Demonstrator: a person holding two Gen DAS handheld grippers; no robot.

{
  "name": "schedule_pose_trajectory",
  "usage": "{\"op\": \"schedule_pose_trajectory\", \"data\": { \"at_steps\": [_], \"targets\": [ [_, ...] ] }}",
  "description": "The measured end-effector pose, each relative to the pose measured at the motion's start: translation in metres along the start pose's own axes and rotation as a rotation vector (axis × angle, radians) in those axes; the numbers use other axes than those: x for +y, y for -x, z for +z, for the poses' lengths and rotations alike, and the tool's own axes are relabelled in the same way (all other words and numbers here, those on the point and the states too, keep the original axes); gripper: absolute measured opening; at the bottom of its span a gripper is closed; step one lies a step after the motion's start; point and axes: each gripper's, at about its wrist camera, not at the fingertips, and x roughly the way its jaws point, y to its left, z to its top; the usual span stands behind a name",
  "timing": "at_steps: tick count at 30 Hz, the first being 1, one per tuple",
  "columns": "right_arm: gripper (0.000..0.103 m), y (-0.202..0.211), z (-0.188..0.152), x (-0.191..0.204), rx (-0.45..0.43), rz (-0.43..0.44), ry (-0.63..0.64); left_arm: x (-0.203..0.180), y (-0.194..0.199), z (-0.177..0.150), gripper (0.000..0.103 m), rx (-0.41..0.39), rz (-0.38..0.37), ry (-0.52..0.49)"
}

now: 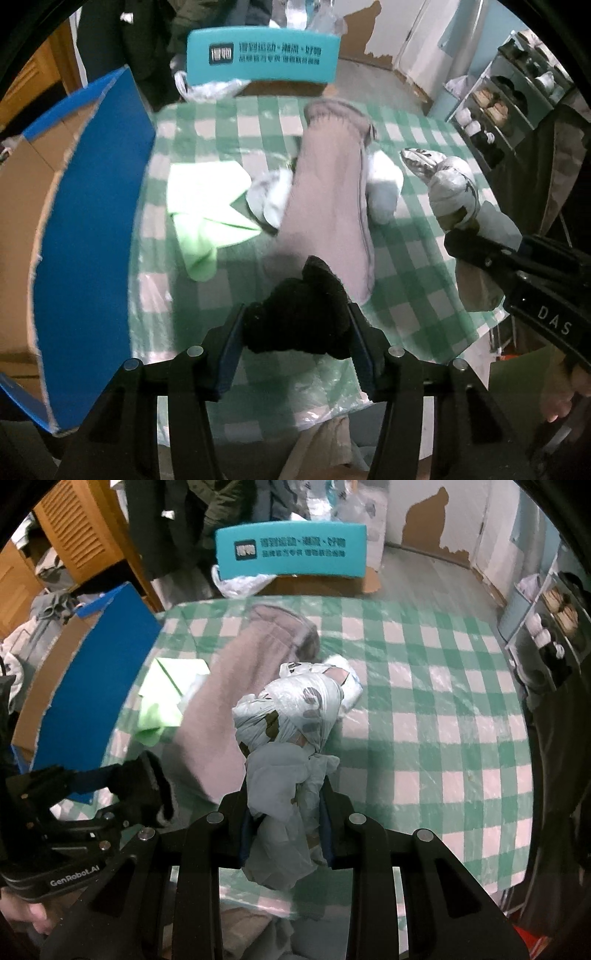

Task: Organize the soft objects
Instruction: 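Carry the black sock and white bundle into the cardboard box with both tools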

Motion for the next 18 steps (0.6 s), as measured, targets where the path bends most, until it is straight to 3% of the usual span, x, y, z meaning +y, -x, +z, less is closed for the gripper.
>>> {"op": "schedule_pose_trajectory", "data": {
  "at_steps": [18],
  "targets": [
    [0.027,0.028,0.034,0.061,-0.074,0.069,0.101,0.043,0.052,0.022,0.054,-0.151,0.05,0.034]
  ]
}}
